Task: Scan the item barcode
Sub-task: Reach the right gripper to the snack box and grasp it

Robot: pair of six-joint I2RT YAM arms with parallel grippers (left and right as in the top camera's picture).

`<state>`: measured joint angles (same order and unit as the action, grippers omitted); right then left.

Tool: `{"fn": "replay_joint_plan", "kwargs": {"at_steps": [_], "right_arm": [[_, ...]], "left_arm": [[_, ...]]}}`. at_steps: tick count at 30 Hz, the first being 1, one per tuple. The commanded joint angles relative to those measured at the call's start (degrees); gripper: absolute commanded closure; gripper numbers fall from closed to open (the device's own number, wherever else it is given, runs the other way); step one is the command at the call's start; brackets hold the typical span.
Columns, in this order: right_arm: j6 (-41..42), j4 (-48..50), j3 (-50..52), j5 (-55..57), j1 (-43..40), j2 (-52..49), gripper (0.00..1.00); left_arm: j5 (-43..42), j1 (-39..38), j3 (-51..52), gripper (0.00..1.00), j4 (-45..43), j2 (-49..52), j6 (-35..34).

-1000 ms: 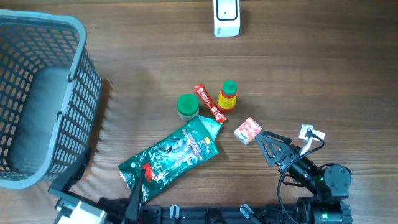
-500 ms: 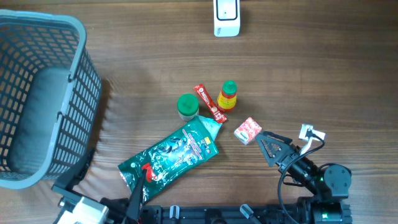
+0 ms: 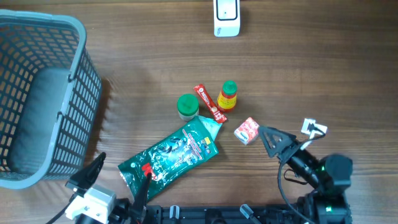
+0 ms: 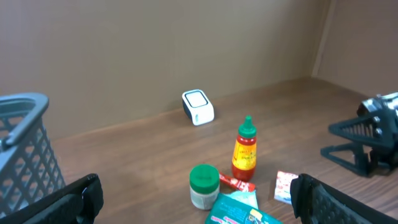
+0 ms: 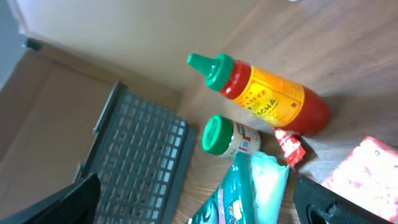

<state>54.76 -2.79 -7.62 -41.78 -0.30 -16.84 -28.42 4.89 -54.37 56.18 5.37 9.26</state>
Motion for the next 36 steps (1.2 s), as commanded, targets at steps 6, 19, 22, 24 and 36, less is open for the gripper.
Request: {"fn": "replay_joint_plan", "kwargs": {"at_steps": [6,19,22,24,36], "right_arm": [[-19.8,-22.2,-22.5,3.6,0.2,-29.8,0.0],[-15.6,-19.8,-23.3,16.2,2.9,-47.1,0.0],[-6.4,-21.3,-23.3,19.5,7.1,-47.1,0.02],[-2.9,-21.4,-22.8,22.4,10.3,-47.5,0.05],[6.8,-12.7,-20.2,26.2,13.2,-65.6,0.36]], "left_arm": [[-0.5,-0.1,0.0,0.0,0.3,-0.5,-0.5],[-0.5,-0.1,0.0,0.0,0.3,-0.5,-0.5],[-0.5,-0.1,0.0,0.0,0.3,-0.5,-0.5],[-0.5,-0.1,0.0,0.0,0.3,-0.5,-0.5],[-0.5,-0.1,0.0,0.0,0.3,-0.5,-0.5]]}}
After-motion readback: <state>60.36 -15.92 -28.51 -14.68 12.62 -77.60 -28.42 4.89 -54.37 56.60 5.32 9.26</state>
